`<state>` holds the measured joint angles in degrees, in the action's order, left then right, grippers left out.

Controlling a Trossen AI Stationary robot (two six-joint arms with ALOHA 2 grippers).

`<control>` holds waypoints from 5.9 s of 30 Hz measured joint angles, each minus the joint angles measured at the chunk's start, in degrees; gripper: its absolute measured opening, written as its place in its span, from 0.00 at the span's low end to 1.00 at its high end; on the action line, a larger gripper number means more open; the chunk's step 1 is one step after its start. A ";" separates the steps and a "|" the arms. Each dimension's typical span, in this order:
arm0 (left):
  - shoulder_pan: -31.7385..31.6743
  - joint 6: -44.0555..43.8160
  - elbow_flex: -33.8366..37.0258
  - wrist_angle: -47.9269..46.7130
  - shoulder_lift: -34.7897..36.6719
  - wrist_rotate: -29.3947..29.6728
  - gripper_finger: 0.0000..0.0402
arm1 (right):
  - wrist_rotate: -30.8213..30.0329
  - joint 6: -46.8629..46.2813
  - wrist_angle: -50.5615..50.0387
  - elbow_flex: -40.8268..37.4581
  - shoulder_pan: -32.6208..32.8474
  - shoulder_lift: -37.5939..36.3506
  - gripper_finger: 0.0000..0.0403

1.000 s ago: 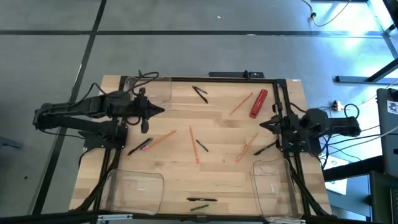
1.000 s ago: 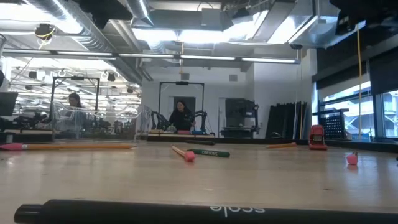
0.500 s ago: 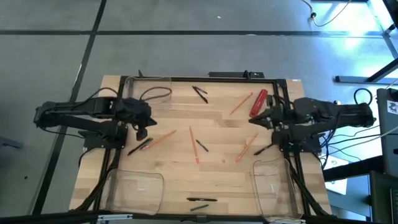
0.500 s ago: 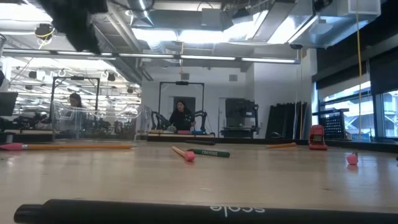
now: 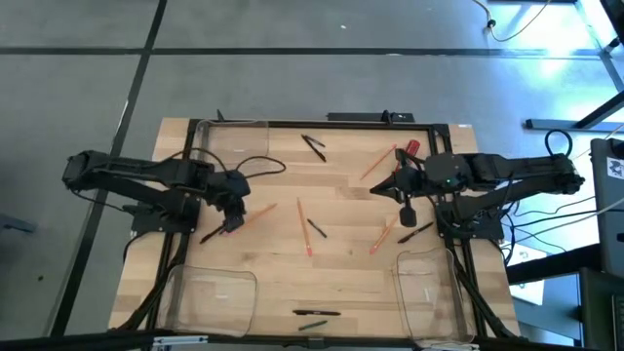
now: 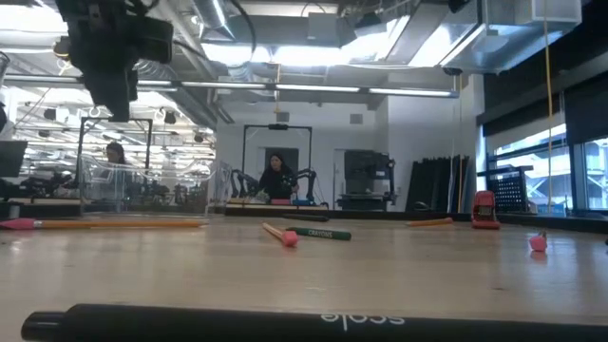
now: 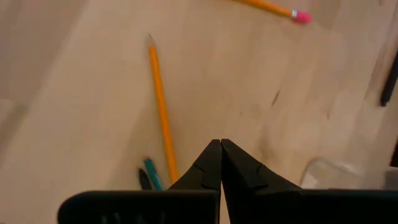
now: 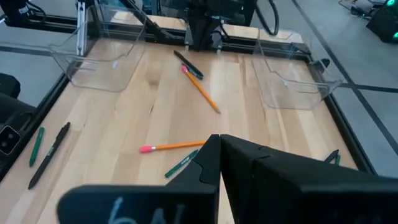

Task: Sort crayons/erasers/pens/pencils in bins
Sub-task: Put the orange pencil into the top transparent bin

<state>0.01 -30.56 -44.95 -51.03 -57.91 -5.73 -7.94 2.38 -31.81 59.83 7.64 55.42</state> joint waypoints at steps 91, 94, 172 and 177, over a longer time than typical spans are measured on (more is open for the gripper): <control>11.42 -15.63 3.67 -0.43 -28.49 2.51 0.42 | 6.08 0.82 -4.16 -0.02 -0.01 -0.07 0.03; 11.43 -16.17 3.67 -1.02 -28.64 2.18 0.42 | 6.06 0.91 -4.10 -0.02 -0.02 -0.04 0.03; 13.37 -12.01 -13.57 -10.13 -29.02 6.76 0.02 | 6.05 0.83 -4.07 -0.04 -0.01 -0.02 0.03; 11.47 -9.86 -19.40 -15.01 -28.98 7.41 0.02 | 6.05 0.89 -4.07 -0.04 0.00 -0.02 0.03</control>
<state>11.48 -40.42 -64.35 -66.04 -86.89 1.68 -1.89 3.27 -35.88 59.79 7.64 55.40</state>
